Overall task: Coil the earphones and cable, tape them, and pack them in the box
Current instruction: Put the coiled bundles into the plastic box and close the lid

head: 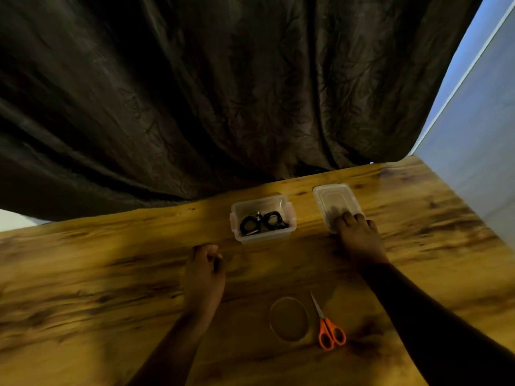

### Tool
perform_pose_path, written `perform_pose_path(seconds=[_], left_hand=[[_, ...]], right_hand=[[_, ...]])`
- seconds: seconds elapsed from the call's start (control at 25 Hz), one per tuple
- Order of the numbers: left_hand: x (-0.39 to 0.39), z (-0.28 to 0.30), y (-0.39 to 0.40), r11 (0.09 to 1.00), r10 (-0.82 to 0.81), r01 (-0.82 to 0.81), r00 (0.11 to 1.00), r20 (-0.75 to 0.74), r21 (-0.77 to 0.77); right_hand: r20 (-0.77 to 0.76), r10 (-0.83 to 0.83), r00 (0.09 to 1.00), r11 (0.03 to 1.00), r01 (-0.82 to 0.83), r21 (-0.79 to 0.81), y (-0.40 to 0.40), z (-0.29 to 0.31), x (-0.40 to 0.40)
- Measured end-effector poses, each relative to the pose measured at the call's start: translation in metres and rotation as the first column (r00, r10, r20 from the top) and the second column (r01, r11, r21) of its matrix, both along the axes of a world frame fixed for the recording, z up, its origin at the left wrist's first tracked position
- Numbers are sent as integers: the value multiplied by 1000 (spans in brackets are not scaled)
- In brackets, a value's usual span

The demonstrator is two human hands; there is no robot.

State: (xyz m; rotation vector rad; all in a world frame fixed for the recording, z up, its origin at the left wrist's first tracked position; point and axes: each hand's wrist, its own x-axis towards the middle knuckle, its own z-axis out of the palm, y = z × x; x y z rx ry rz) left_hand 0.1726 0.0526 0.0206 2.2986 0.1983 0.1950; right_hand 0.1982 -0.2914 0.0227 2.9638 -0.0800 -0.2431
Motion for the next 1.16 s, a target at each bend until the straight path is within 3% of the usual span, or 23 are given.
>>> perform_pose_path(seconds=[0.12, 0.24, 0.44, 0.64, 0.76, 0.84, 0.92, 1.04, 1.08, 1.16], left_hand=[[0, 14, -11, 997, -8, 9, 1000, 14, -79], [9, 33, -22, 980, -55, 60, 998, 33, -189], [24, 46, -39, 951, -111, 116, 993, 33, -286], [18, 45, -46, 956, -189, 186, 982, 10, -225], [2, 41, -68, 915, -389, 352, 897, -208, -195], [-7, 34, -88, 883, -470, 417, 793, -388, -217], [-10, 29, -104, 888, -461, 383, 737, -495, -256], [-10, 26, -119, 900, -434, 306, 704, -563, -310], [-9, 25, -123, 900, -433, 294, 694, -575, -322], [-9, 25, -128, 900, -431, 278, 674, -599, -335]], right_hand=[[304, 84, 949, 993, -105, 52, 7, -3, -7], [465, 159, 871, 967, -233, 105, 18, -4, -3], [418, 224, 881, 928, -324, 185, 30, -25, -11], [364, 259, 895, 930, -333, 156, 37, -35, -19], [324, 289, 901, 919, -356, 172, 43, -41, -26], [229, 255, 939, 924, -307, 229, 47, -44, -33], [188, 223, 957, 901, -276, 335, 55, -43, -37], [347, 108, 932, 766, -300, 568, 58, -23, -41], [426, 49, 903, 768, -307, 562, 50, -20, -38], [403, -120, 907, 823, -136, 551, 18, -21, -31]])
